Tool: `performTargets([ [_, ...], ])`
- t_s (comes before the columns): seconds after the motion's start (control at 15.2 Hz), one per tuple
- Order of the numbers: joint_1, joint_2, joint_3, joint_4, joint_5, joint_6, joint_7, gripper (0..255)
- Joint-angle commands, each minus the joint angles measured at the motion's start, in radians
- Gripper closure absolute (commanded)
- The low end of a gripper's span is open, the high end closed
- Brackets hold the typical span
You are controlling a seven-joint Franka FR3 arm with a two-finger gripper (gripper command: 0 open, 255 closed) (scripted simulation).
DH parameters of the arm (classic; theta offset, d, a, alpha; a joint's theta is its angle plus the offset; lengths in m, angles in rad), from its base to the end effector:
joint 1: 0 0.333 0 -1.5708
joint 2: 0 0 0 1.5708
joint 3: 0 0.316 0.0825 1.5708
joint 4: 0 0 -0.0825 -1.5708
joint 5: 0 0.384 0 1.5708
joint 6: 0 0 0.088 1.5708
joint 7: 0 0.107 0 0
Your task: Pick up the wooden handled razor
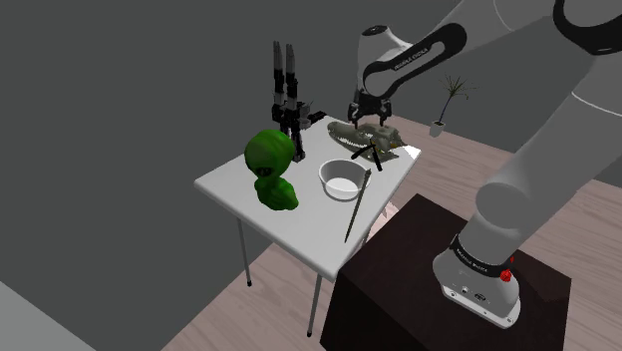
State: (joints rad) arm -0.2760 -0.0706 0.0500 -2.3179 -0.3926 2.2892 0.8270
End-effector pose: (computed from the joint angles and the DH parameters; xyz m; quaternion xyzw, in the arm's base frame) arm 0.4898 -0.1214 0.3761 0.9105 -0.3843 0.0641 0.1384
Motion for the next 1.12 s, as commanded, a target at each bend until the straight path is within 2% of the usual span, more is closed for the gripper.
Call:
performTargets([
  [0.0, -0.019, 0.073, -0.01, 0.043, -0.047, 0.023, 0.074, 0],
  [0.33, -0.045, 0.234, -0.053, 0.154, -0.14, 0.049, 0.239, 0],
  [0.59, -0.057, 0.342, -0.094, 0.24, -0.186, 0.056, 0.339, 0],
  [1.06, -0.053, 0.408, -0.106, 0.232, -0.221, 0.123, 0.388, 0],
])
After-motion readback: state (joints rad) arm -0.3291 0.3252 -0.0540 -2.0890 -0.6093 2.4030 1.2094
